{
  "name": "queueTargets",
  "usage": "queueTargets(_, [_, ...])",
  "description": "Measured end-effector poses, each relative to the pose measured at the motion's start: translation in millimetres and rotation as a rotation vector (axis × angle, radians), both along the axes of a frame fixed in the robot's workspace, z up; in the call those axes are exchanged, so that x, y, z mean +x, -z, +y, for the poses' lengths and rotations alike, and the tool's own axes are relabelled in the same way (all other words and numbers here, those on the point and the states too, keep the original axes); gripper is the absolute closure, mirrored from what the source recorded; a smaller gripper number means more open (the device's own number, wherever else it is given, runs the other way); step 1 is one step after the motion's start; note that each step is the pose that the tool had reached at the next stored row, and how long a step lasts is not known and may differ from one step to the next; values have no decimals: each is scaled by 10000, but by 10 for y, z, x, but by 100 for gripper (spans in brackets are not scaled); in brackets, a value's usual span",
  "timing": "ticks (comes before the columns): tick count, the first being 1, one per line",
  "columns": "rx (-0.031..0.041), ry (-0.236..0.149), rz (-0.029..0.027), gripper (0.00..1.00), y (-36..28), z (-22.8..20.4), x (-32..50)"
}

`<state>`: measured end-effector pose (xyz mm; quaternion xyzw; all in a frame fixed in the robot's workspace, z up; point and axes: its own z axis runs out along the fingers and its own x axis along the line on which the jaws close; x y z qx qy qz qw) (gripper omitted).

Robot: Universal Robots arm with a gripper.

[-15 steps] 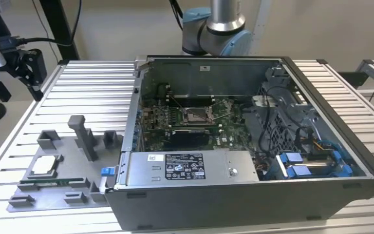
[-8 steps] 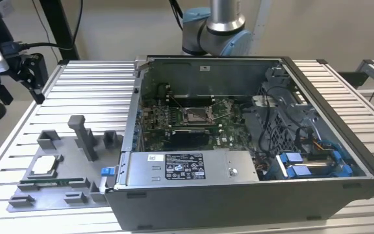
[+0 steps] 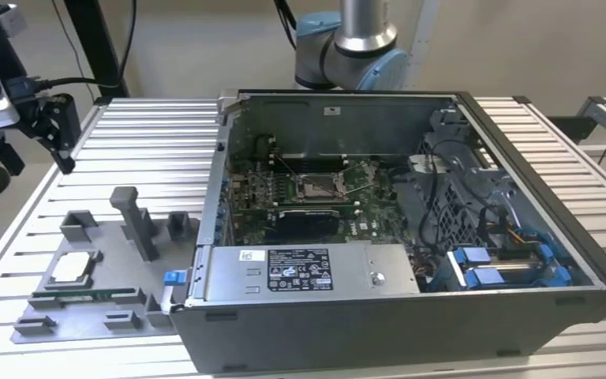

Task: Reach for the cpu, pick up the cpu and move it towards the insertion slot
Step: 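Pick up the cpu and move it towards the insertion slot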

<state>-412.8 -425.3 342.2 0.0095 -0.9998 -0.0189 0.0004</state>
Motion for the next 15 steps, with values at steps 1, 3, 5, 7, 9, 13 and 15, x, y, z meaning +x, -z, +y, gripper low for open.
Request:
queueTargets(1, [0, 0, 0, 0, 12, 0, 0])
queueTargets(3, [0, 0, -1, 0, 28, 0, -1])
queueTargets(5, [0, 0, -3, 0, 43, 0, -1])
queueTargets(7, [0, -1, -6, 0, 53, 0, -1])
queueTargets(9, [-1, -1, -6, 0, 59, 0, -1])
queueTargets(13, [0, 0, -10, 0, 86, 0, -1])
queueTargets(15, [0, -1, -10, 0, 101, 0, -1])
